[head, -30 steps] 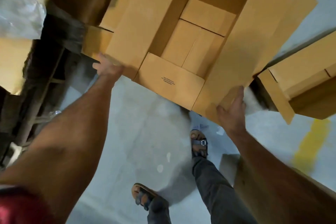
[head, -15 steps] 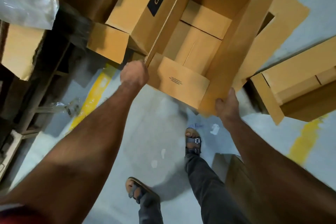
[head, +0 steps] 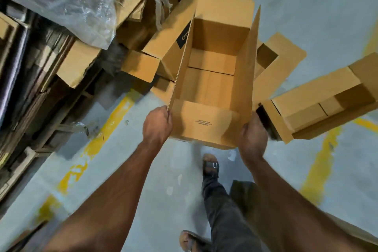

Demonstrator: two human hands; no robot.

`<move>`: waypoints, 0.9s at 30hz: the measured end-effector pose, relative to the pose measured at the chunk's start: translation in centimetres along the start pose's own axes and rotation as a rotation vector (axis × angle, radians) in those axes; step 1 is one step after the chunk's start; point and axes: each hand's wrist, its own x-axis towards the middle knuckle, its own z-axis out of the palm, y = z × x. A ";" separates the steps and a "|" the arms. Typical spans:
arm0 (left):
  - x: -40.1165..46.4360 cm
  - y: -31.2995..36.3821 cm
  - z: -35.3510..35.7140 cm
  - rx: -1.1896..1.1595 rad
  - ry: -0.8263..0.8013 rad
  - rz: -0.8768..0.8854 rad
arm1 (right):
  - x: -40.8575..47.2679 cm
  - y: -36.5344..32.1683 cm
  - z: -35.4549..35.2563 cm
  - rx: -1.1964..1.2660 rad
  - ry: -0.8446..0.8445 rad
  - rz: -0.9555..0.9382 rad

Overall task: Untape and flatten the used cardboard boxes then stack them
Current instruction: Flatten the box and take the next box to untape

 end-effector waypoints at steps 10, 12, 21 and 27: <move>-14.7 -3.0 -7.8 -0.096 0.184 -0.009 | -10.7 -2.8 -8.2 -0.060 0.126 -0.285; -16.8 -3.2 -9.7 -0.117 0.241 -0.020 | -12.0 -4.2 -9.6 -0.033 0.151 -0.323; -23.7 -5.3 -20.7 -0.091 0.564 -0.041 | -16.8 -13.3 -16.9 0.196 0.314 -0.589; -29.5 -9.4 -27.2 -0.112 0.765 -0.133 | -19.5 -20.6 -19.3 0.272 0.330 -0.786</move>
